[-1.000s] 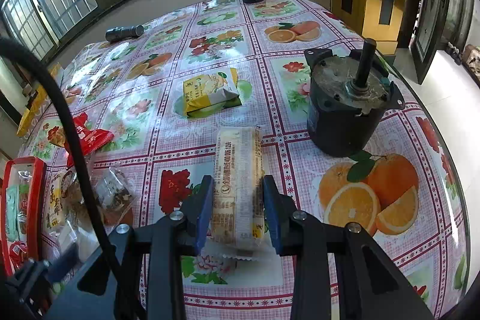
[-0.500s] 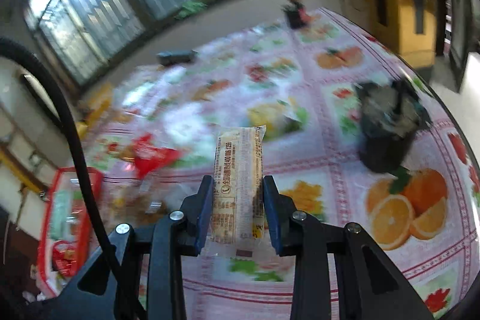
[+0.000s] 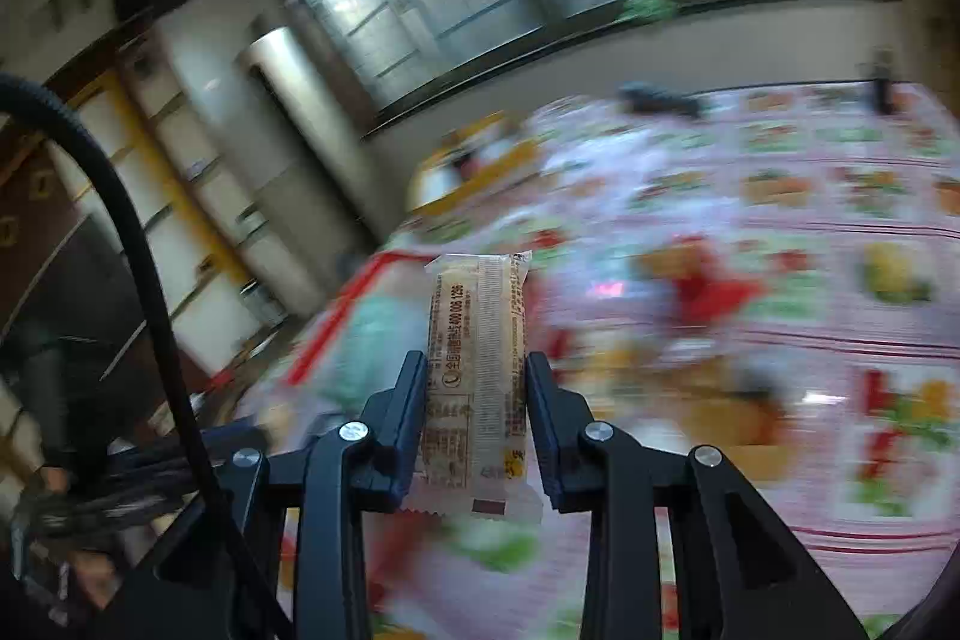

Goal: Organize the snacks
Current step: 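Carry both snacks over the red-rimmed tray and open both tools, then grasp another clear white-snack bag with the left tool while the right grasps the yellow cracker packet, then carry both packets into the tray and open both tools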

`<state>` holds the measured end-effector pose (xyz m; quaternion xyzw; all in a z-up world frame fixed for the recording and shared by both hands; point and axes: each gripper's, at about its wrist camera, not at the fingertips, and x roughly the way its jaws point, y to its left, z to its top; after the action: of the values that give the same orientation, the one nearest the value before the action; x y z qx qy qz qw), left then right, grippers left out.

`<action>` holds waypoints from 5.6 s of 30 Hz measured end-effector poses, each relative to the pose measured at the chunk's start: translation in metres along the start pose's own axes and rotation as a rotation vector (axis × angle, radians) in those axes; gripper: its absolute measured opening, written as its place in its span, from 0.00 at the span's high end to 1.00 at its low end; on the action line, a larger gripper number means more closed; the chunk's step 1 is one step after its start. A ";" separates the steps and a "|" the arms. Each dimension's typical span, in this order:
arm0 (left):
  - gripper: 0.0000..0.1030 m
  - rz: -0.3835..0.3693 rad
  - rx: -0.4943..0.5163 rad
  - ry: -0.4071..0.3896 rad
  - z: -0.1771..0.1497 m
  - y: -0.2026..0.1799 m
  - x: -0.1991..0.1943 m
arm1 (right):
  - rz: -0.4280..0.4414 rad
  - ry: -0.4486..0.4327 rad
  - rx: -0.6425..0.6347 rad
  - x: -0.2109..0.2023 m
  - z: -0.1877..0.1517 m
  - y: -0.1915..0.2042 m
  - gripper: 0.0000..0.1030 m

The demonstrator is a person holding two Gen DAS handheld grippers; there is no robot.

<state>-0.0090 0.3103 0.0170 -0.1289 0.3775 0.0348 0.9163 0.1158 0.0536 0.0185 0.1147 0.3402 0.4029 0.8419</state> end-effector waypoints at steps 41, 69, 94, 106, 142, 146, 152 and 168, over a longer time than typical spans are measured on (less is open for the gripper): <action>0.13 -0.257 0.281 0.078 0.003 -0.134 0.044 | -0.232 -0.083 0.233 -0.047 0.037 -0.132 0.38; 0.68 -0.245 0.322 0.118 -0.012 -0.187 0.136 | -0.441 -0.143 0.418 -0.078 0.019 -0.194 0.38; 0.68 -0.303 0.245 0.123 -0.003 -0.170 0.130 | -0.894 0.165 0.233 0.022 0.056 -0.237 0.44; 0.67 -0.251 0.270 0.117 -0.006 -0.173 0.135 | -0.609 0.104 0.367 -0.032 -0.012 -0.159 0.52; 0.67 0.091 0.024 0.061 0.018 0.043 0.052 | -0.065 0.221 0.022 0.167 0.029 0.045 0.53; 0.67 0.107 0.012 0.084 0.017 0.049 0.057 | -0.104 0.246 0.002 0.177 0.024 0.047 0.53; 0.50 0.114 0.003 0.091 0.015 0.054 0.056 | -0.128 0.266 0.005 0.182 0.019 0.048 0.44; 0.09 -0.124 0.149 -0.011 0.020 -0.077 0.016 | -0.081 -0.015 0.147 -0.002 0.052 -0.044 0.31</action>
<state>0.0284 0.2405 0.0354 -0.0834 0.3655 -0.0495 0.9258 0.1758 0.0280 0.0379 0.1652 0.3667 0.3415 0.8495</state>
